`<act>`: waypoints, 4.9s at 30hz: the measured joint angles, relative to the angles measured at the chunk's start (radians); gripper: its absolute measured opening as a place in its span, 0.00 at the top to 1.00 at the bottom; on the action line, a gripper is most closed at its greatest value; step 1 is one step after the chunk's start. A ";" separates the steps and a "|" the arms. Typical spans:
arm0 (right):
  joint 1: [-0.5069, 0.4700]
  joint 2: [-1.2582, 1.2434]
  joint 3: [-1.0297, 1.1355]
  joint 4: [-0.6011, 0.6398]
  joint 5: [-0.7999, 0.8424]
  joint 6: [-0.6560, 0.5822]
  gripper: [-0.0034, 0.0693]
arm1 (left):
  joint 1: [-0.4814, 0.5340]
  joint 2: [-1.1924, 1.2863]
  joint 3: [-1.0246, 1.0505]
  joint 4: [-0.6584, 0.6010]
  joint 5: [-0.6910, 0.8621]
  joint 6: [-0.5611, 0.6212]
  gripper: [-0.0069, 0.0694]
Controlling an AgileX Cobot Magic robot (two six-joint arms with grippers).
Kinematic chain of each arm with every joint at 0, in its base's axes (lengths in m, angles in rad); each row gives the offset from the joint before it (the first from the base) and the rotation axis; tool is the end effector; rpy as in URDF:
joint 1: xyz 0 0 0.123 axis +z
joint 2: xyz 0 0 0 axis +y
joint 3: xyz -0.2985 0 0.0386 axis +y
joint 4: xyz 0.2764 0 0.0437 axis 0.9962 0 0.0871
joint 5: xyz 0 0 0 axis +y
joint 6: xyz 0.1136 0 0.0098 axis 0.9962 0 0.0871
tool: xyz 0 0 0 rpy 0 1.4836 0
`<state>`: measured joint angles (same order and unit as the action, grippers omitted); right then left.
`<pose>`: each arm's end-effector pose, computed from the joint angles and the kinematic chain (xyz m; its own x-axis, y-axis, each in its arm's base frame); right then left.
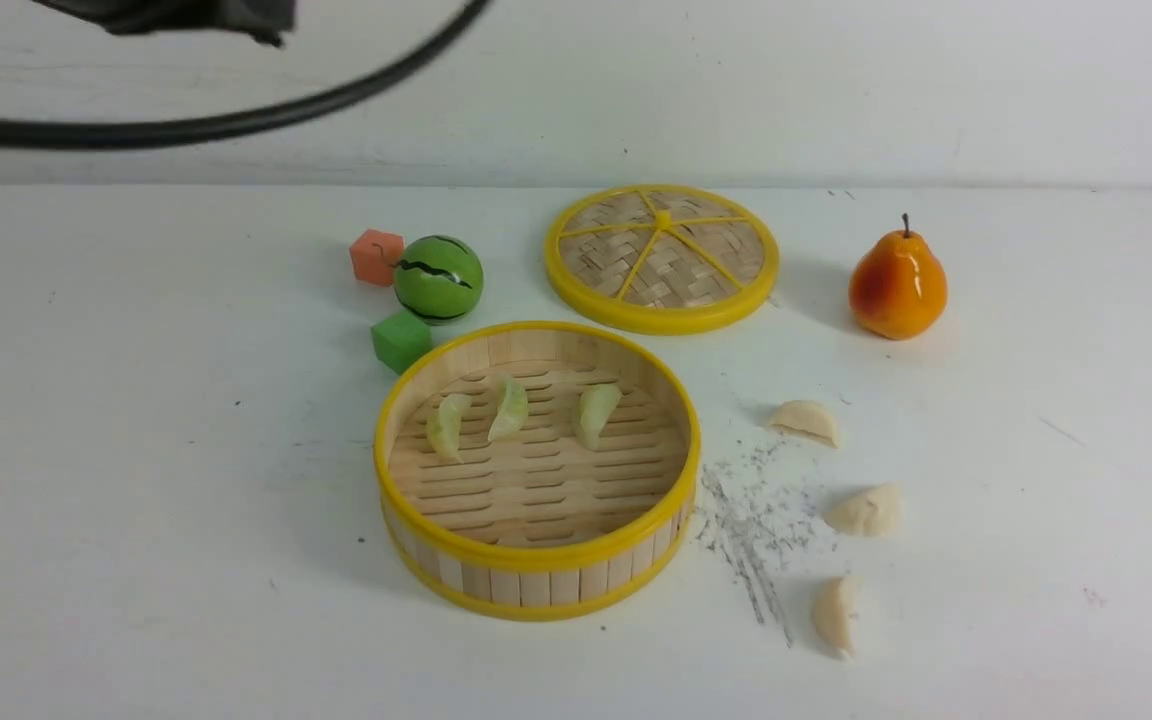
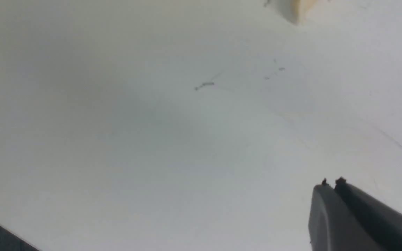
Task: Put the dumplings into the steamer on the white table.
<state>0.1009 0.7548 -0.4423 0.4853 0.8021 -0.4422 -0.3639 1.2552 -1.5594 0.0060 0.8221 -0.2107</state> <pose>0.1418 0.0528 0.2238 -0.7893 -0.1658 -0.5912 -0.3576 0.9068 0.2232 0.2789 -0.1057 0.4955 -0.4541 -0.0466 -0.8897 0.2647 0.9465 -0.1846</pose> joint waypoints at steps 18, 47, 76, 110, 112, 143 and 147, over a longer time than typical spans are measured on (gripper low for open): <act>0.000 -0.320 -0.120 -0.527 0.046 0.272 0.96 | 0.000 -0.911 1.005 0.032 -0.477 0.000 0.93; 0.000 -0.714 0.088 -0.310 -0.167 0.324 0.94 | 0.000 -1.155 1.250 0.086 -0.644 0.000 0.93; -0.024 -0.764 0.464 -0.465 -0.442 0.403 0.91 | 0.000 -1.155 1.250 0.089 -0.644 0.000 0.92; -0.053 -0.764 0.461 -0.516 -0.425 0.456 0.87 | 0.062 -1.260 1.360 0.091 -0.671 0.001 0.91; -0.053 -0.764 0.461 -0.516 -0.425 0.456 0.87 | 0.109 -1.265 1.405 0.100 -0.673 0.001 0.91; -0.053 -0.764 0.461 -0.516 -0.425 0.456 0.81 | 0.250 -1.265 1.590 0.035 -0.419 0.018 0.91; -0.053 -0.764 0.461 -0.516 -0.425 0.456 0.80 | 0.250 -1.265 1.590 0.034 -0.419 0.020 0.91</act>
<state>0.0482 -0.0096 0.0186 -0.0310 0.3769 0.0134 -0.1140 -0.0102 0.0306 0.0401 0.4029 -0.1911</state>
